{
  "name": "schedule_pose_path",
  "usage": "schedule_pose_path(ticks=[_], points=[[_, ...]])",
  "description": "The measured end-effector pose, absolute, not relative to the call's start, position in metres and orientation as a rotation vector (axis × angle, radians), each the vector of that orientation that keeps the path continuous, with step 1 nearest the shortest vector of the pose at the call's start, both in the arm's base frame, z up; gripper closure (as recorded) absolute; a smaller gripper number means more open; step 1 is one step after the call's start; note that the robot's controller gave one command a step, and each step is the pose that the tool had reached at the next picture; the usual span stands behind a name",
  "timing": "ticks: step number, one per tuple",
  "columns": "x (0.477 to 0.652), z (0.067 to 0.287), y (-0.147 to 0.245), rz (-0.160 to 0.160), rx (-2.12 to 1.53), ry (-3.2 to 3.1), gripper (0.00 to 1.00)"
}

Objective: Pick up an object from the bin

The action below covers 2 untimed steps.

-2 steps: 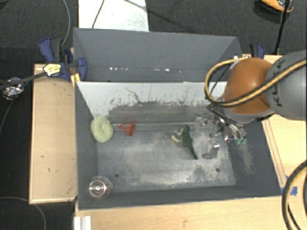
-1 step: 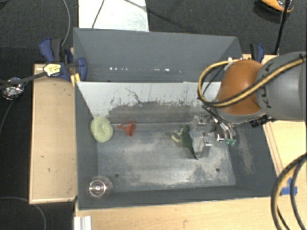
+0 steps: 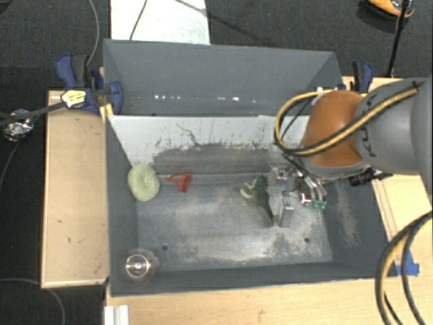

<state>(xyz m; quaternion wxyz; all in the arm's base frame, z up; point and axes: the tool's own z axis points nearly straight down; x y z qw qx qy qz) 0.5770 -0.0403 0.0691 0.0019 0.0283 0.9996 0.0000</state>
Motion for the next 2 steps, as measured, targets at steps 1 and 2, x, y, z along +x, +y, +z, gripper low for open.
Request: schedule_pose_path(ticks=[1, 2], points=[[0.578, 0.070, -0.034, 0.000, 0.204, 3.128, 0.00], [0.569, 0.071, -0.018, 0.001, 0.297, 3.123, 0.00]])
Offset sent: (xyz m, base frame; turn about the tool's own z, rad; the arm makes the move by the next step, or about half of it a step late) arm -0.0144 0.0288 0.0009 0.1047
